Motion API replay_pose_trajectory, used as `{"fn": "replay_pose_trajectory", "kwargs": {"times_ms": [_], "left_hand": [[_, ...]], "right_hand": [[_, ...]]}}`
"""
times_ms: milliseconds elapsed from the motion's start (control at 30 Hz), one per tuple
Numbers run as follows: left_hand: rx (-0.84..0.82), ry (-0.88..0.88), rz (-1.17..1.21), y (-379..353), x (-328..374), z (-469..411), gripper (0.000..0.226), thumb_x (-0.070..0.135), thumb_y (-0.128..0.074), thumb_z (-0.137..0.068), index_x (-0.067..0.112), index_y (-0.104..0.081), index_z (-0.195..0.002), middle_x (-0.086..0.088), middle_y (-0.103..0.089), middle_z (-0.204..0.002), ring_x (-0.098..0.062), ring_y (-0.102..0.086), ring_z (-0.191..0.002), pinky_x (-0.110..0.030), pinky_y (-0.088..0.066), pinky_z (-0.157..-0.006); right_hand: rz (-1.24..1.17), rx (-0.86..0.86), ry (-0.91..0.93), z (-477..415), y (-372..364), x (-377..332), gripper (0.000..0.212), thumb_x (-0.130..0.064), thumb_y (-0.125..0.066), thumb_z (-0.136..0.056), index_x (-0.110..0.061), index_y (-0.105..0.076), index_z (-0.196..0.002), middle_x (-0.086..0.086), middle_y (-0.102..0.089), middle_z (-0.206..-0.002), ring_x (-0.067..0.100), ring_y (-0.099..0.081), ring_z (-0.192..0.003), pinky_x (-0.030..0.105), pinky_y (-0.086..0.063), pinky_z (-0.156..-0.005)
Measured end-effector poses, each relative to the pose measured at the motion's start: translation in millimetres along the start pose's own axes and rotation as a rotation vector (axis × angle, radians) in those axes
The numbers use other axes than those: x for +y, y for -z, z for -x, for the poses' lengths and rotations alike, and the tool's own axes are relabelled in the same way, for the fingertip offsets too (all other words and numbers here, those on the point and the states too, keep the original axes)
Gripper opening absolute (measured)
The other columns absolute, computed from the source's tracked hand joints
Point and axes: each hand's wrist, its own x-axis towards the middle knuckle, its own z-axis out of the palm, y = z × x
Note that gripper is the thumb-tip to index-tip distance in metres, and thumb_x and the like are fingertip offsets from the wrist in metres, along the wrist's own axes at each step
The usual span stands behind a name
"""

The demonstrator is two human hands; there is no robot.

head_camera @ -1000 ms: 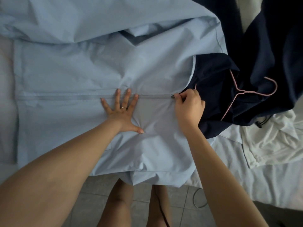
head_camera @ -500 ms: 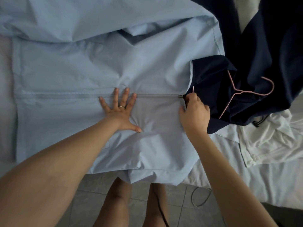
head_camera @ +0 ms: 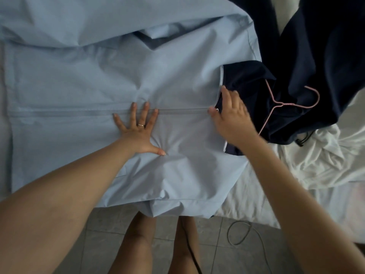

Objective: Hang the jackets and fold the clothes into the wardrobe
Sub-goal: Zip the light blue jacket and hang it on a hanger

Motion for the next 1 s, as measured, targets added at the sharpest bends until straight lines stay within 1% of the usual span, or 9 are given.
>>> {"fn": "replay_pose_trajectory", "kwargs": {"times_ms": [67,334,434,534,601,734,834,901,1001], "left_hand": [[0.001,0.004,0.003,-2,0,0,0.137,0.092,-0.052,-0.05,0.035,0.057,-0.11,0.007,0.066,-0.118,-0.032,0.052,-0.122,-0.079,0.011,-0.095],[0.035,-0.006,-0.004,-4,0,-2,0.139,0.094,-0.05,-0.047,0.034,0.054,-0.117,0.004,0.062,-0.127,-0.034,0.049,-0.126,-0.078,0.012,-0.095],[0.045,0.026,-0.011,-6,6,1,0.14,0.086,-0.058,-0.055,0.029,0.051,-0.122,0.0,0.061,-0.129,-0.037,0.045,-0.128,-0.074,0.014,-0.097],[0.257,0.029,0.104,-10,37,17,0.119,0.046,-0.073,-0.071,0.013,0.009,-0.151,-0.014,0.025,-0.155,-0.035,0.02,-0.143,-0.065,0.01,-0.109],[0.558,-0.184,0.2,-23,65,30,0.08,0.02,-0.071,-0.071,0.01,-0.036,-0.142,-0.018,-0.013,-0.156,-0.031,-0.009,-0.144,-0.061,-0.01,-0.11],[0.905,-0.664,0.141,-22,123,28,0.046,0.022,-0.053,-0.079,0.018,-0.057,-0.124,-0.006,-0.046,-0.143,-0.024,-0.038,-0.131,-0.042,-0.028,-0.098],[0.718,-0.662,0.018,9,162,10,0.049,0.036,-0.055,-0.088,0.019,-0.05,-0.134,-0.001,-0.053,-0.136,-0.021,-0.047,-0.123,-0.037,-0.028,-0.094],[0.525,-0.59,-0.045,22,179,-9,0.049,0.048,-0.051,-0.091,0.022,-0.048,-0.133,-0.001,-0.051,-0.132,-0.022,-0.043,-0.122,-0.037,-0.025,-0.094],[0.501,-0.635,-0.046,31,179,-22,0.039,0.05,-0.051,-0.09,0.021,-0.058,-0.115,0.001,-0.056,-0.117,-0.022,-0.041,-0.111,-0.034,-0.019,-0.082]], "right_hand": [[0.088,0.11,0.052,23,-35,4,0.072,-0.049,-0.028,-0.097,0.0,-0.021,-0.149,0.017,-0.023,-0.156,0.031,-0.019,-0.145,0.039,-0.013,-0.118],[0.325,-0.118,0.141,100,-94,79,0.068,-0.054,-0.024,-0.097,-0.015,-0.019,-0.152,0.002,-0.018,-0.158,0.019,-0.021,-0.144,0.034,-0.004,-0.119],[0.176,0.011,0.184,111,-76,75,0.054,-0.038,-0.032,-0.096,-0.017,-0.037,-0.145,0.002,-0.036,-0.152,0.024,-0.036,-0.138,0.044,-0.013,-0.114],[-0.002,0.378,0.11,111,-55,66,0.035,-0.008,-0.046,-0.09,-0.008,-0.056,-0.123,0.01,-0.053,-0.128,0.025,-0.047,-0.118,0.044,-0.036,-0.102],[-0.128,0.508,-0.087,105,-41,68,0.035,0.0,-0.047,-0.09,-0.006,-0.054,-0.124,0.011,-0.05,-0.127,0.022,-0.042,-0.118,0.036,-0.034,-0.103],[0.086,0.149,-0.038,65,-1,105,0.029,-0.013,-0.056,-0.092,-0.013,-0.062,-0.12,0.004,-0.059,-0.123,0.028,-0.046,-0.121,0.039,-0.031,-0.101],[0.104,-0.163,0.07,41,28,119,0.022,-0.026,-0.064,-0.089,-0.015,-0.068,-0.108,-0.001,-0.066,-0.105,0.024,-0.055,-0.108,0.036,-0.039,-0.095],[-0.035,-0.217,0.056,37,38,120,0.015,-0.022,-0.067,-0.086,-0.013,-0.068,-0.097,-0.004,-0.062,-0.086,0.018,-0.057,-0.09,0.027,-0.042,-0.084],[-0.075,-0.198,0.041,42,40,129,0.009,-0.024,-0.066,-0.087,-0.017,-0.066,-0.092,-0.013,-0.056,-0.075,0.011,-0.053,-0.078,0.029,-0.039,-0.085]]}}
